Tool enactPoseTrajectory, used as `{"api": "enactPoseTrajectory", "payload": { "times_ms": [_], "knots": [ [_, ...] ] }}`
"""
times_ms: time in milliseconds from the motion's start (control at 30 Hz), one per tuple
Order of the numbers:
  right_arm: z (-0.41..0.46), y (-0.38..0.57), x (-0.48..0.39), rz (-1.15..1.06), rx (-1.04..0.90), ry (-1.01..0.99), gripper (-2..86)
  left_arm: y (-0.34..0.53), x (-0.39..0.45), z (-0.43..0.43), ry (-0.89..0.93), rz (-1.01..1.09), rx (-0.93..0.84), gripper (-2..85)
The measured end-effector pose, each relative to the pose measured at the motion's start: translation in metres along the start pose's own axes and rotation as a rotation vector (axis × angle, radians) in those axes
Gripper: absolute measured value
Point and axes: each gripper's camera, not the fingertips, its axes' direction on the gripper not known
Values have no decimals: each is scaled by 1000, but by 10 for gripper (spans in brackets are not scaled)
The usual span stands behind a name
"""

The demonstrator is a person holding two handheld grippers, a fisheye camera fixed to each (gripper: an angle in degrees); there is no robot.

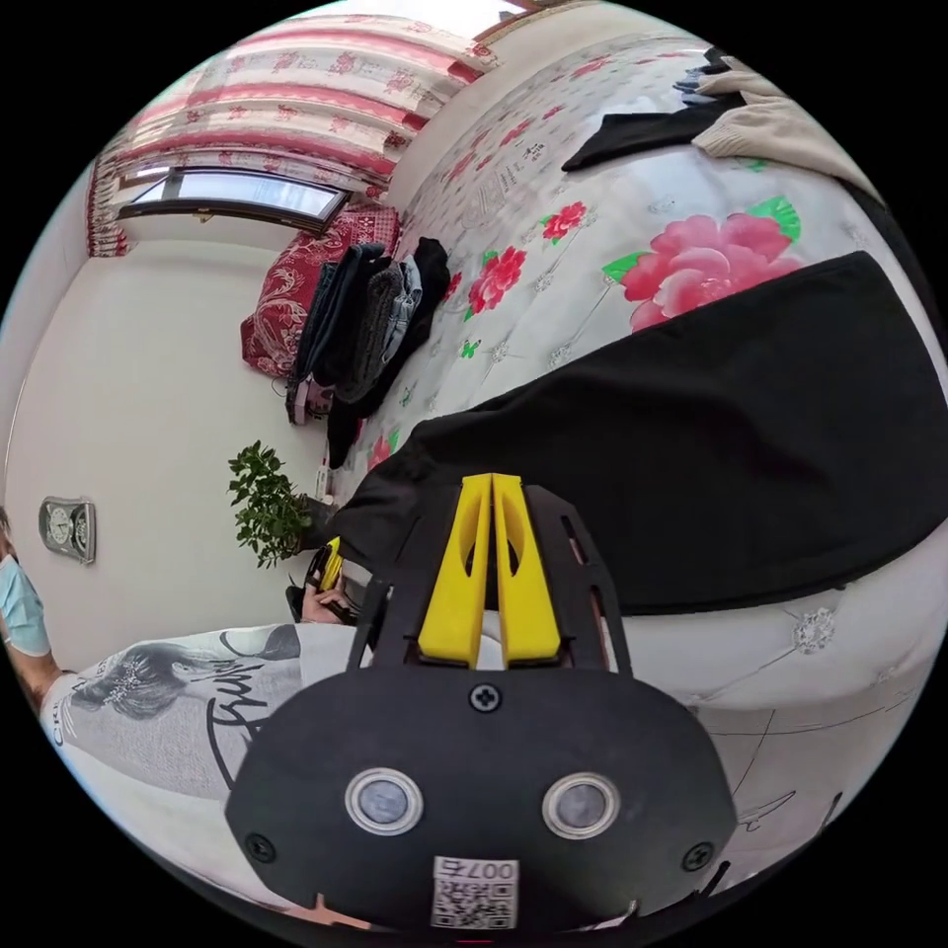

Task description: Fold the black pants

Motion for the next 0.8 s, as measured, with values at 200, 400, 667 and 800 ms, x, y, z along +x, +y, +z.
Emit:
{"api": "enactPoseTrajectory", "payload": {
  "times_ms": [200,400,667,800],
  "knots": [
    [-99,10,5,69,89,12,-3,10,84,20,55,339,-50,29],
    [-201,11,13,136,203,32,0,45,215,95,184,725,-206,30],
    [-316,21,40,267,434,102,62,218,340,263,312,1173,-719,74],
    [-349,17,60,357,505,222,86,269,337,306,217,1208,-879,94]
  ]
}}
